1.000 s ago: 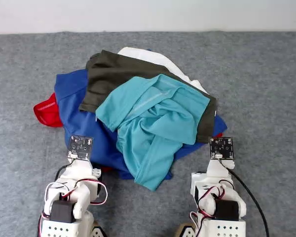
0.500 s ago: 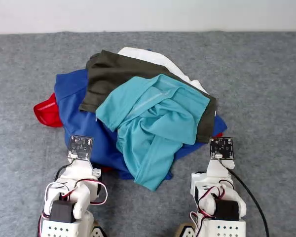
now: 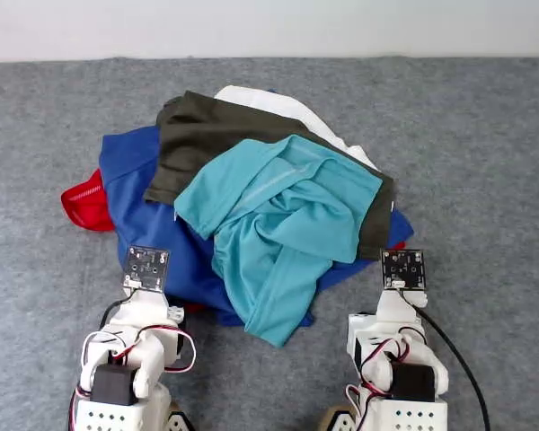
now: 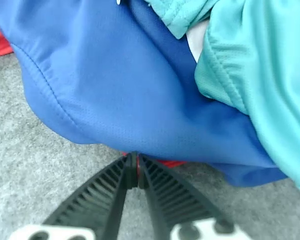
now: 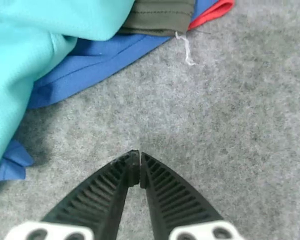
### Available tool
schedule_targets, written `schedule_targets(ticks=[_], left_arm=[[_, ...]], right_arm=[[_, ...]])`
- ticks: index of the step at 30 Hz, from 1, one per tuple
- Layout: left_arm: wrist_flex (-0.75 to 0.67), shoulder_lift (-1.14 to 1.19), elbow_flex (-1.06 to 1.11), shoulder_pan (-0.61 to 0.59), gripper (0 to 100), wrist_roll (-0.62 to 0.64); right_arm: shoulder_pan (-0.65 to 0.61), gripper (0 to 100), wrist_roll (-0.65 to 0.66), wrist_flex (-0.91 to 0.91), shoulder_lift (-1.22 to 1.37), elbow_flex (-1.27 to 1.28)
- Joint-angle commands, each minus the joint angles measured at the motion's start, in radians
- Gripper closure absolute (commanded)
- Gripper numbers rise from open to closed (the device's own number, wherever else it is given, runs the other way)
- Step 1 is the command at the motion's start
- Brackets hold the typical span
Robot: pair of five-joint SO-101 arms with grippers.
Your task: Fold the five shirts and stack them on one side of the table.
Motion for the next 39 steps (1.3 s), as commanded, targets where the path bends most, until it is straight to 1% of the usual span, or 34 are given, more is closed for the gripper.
schedule_targets(ticks=[1,30,32,36,37,39], left_arm=[[-0.021,0.000,-0.019,-0.006,98,-0.008],[-0.021,0.000,-0.019,0.003,98,-0.005],[0.002,0.000,-0.022,-0.006,98,-0.008],[0.005,-0.002,-0.047,-0.006,98,-0.012],[0.005,-0.002,-0.070,-0.008,98,-0.037],[0.006,-0.002,-0.111,-0.015,98,-0.157]], right_arm=[[-0.004,98.7,0.009,0.004,-0.012,0.009],[-0.004,98.7,0.009,0.004,-0.012,0.009],[-0.004,98.7,0.009,0.004,-0.012,0.009],[-0.004,98.7,0.009,0.004,-0.012,0.009],[-0.004,98.7,0.009,0.004,-0.012,0.009],[-0.004,98.7,0.009,0.004,-0.012,0.009]])
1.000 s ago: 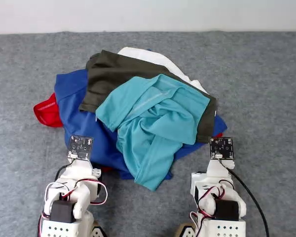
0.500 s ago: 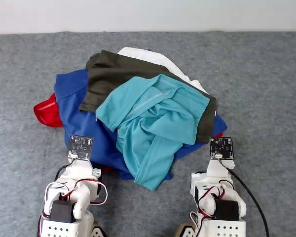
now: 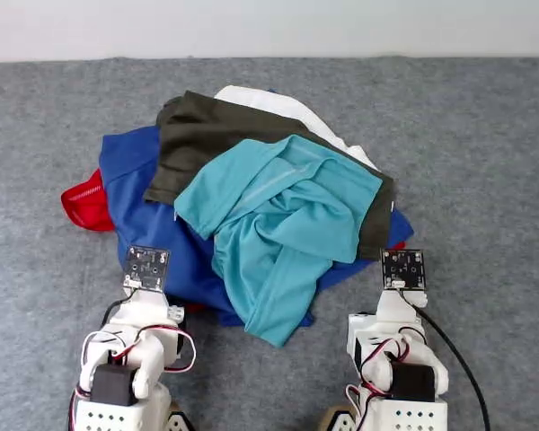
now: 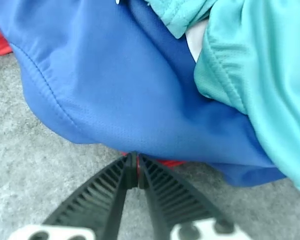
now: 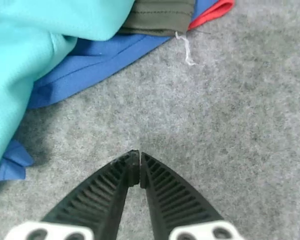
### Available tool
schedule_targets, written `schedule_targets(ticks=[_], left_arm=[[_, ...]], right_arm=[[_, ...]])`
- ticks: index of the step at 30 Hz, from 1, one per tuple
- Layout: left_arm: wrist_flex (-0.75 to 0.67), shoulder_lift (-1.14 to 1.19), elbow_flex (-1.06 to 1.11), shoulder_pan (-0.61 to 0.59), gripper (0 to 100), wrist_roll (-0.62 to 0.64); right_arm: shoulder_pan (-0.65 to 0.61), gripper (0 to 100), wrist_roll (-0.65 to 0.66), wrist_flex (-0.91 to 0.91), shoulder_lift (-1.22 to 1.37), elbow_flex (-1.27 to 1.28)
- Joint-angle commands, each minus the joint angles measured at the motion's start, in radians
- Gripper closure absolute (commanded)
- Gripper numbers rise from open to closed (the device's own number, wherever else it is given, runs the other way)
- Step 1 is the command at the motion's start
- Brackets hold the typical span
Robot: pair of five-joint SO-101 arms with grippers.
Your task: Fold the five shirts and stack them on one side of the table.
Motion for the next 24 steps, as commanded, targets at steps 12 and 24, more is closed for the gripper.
schedule_targets(ticks=[12,24], left_arm=[[0.018,0.015,-0.332,-0.155,93,-0.427],[0.095,0.764,-0.852,-0.080,94,-0.273]], right_arm=[[-0.004,98.7,0.009,0.004,-0.012,0.009],[-0.004,98.7,0.009,0.004,-0.012,0.009]])
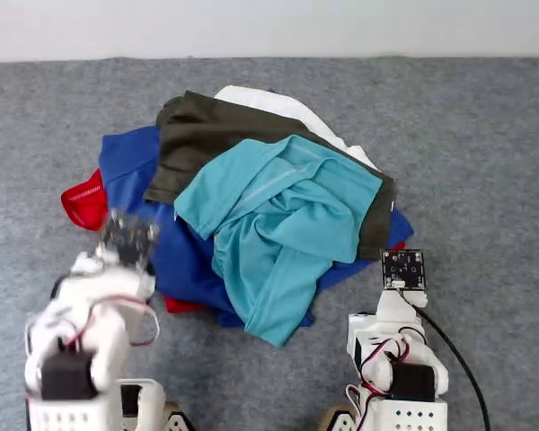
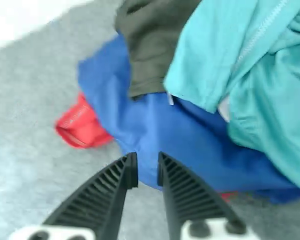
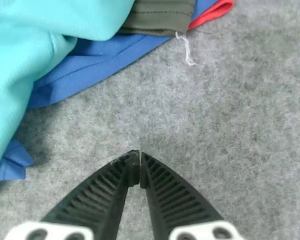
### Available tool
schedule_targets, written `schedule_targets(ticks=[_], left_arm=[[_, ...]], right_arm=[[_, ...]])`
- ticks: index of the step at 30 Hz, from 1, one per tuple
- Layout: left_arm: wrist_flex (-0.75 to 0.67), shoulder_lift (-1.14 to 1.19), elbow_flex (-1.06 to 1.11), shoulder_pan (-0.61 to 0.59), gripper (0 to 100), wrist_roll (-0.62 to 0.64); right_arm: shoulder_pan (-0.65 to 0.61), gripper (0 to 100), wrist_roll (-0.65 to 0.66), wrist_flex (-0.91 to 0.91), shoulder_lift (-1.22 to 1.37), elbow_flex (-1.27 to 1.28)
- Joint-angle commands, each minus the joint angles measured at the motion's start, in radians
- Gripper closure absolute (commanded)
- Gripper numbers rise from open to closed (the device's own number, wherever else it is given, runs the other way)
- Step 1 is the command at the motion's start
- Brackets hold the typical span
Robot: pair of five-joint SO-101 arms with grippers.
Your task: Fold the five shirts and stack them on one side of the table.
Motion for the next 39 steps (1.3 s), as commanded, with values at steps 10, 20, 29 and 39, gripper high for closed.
schedule_targets(ticks=[10,20,29,39], left_arm=[[0.083,0.787,-0.460,0.269,98,0.092],[0.081,1.135,-0.671,0.318,69,0.098],[0.077,1.519,-0.900,0.333,69,0.084],[0.094,1.840,-1.063,0.330,77,0.086]], right_arm=[[-0.004,98.7,0.009,0.004,-0.012,0.009],[-0.004,98.7,0.009,0.004,-0.012,0.009],[-0.004,98.7,0.009,0.004,-0.012,0.009],[-0.004,98.7,0.009,0.004,-0.012,0.009]])
